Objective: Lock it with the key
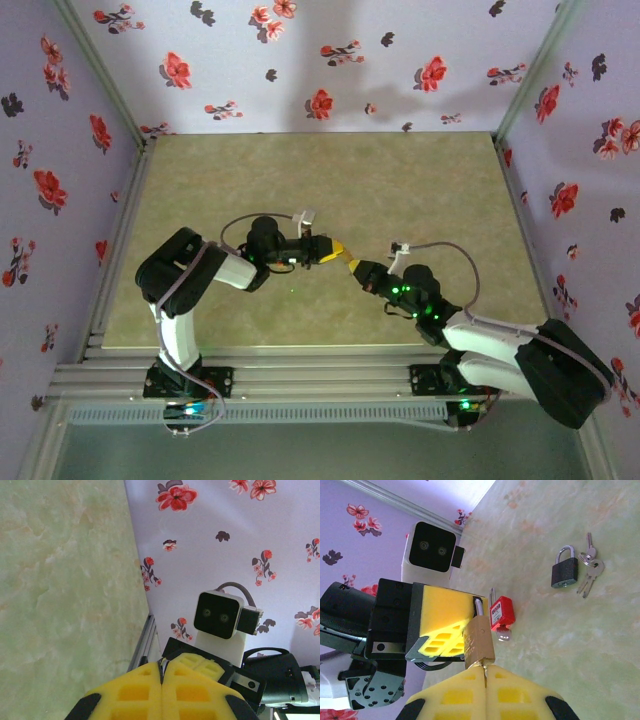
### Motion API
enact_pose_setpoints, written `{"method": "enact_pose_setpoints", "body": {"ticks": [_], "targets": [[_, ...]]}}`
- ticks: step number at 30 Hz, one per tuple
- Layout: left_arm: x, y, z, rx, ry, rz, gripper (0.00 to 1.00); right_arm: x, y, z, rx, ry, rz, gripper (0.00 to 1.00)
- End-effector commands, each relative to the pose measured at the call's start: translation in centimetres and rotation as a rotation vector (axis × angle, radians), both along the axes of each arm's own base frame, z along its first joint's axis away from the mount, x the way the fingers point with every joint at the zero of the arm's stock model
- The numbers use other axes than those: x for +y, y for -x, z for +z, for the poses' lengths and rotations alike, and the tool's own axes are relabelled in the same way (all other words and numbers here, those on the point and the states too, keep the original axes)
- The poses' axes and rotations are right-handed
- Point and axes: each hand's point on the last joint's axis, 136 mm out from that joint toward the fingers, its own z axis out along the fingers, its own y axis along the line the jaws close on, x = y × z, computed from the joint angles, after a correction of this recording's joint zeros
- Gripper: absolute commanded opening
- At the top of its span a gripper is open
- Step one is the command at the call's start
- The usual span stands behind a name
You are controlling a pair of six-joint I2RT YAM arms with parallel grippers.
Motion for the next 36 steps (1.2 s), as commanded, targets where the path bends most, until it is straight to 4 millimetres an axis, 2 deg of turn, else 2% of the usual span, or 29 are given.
{"method": "enact_pose_setpoints", "body": {"ticks": [1,19,36], "targets": [[1.6,-2.9,-0.1,0.003,0.000,0.127,0.00,-0.1,1.1,-1.4,0.022,0.036,0.021,0.00],[2.6,-3.7,-0.9,0.031,-0.013,0.175,0.00,1.4,2.5,-2.7,0.042,0.075,0.090,0.00],[3.2,-4.2,-1.2,0.042,-0.015,0.194,0.00,0.0,3.3,-3.3,0.046,0.112,0.070,0.00]]}}
